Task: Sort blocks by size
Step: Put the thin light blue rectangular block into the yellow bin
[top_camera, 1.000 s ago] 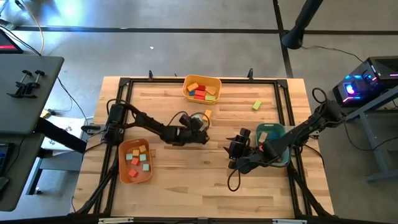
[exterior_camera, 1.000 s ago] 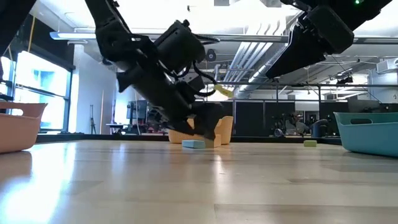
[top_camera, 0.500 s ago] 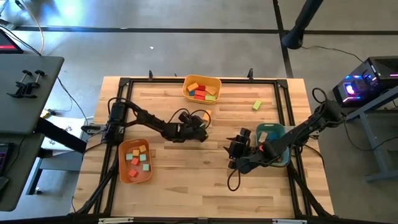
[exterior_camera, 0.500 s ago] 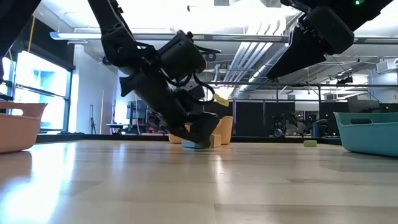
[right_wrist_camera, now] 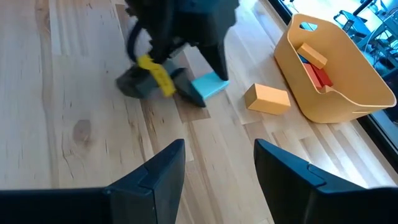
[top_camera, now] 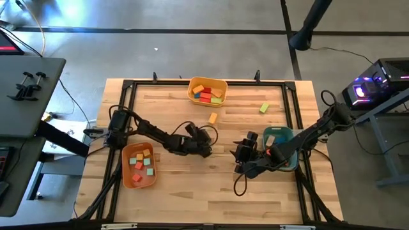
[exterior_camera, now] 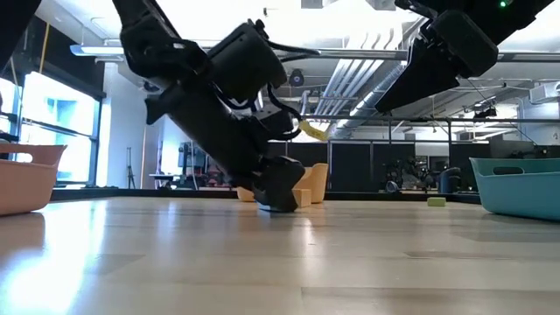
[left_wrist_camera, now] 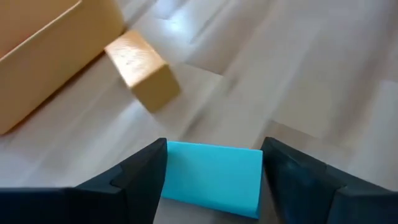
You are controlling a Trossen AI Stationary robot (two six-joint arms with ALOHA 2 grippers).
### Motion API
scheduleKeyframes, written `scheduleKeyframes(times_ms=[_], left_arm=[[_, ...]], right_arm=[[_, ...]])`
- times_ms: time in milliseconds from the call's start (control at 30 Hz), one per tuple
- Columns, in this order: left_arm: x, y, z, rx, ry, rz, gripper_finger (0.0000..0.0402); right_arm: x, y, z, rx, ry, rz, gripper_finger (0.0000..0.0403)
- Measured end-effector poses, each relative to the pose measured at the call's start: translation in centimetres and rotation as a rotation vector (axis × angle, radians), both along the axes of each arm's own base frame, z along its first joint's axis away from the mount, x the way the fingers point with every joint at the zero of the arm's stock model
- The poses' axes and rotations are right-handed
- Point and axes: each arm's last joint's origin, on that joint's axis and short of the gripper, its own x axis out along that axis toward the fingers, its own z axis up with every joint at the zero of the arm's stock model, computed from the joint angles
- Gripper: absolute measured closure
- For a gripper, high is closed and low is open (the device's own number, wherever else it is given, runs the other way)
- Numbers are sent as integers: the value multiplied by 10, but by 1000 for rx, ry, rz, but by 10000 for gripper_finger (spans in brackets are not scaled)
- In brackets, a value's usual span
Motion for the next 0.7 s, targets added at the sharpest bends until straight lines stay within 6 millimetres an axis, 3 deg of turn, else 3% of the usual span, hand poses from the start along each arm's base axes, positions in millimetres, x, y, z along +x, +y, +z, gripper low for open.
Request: scheduleKeyframes(times_ms=[167, 433, 567, 700], left_arm=[[-1, -14, 12, 26, -13, -87, 150], [-7, -29, 53, -31, -81, -170, 122], [-15, -26, 50, -23, -42, -162, 112], [-22, -8, 38, -64, -86, -72, 110]], right_arm=[[0, 0, 0, -1, 1, 0, 215], [-1, 0, 0, 4, 0, -12, 215], [-1, -1, -1, 3, 1, -12, 215], [-1, -1, -1, 2, 4, -11, 215]])
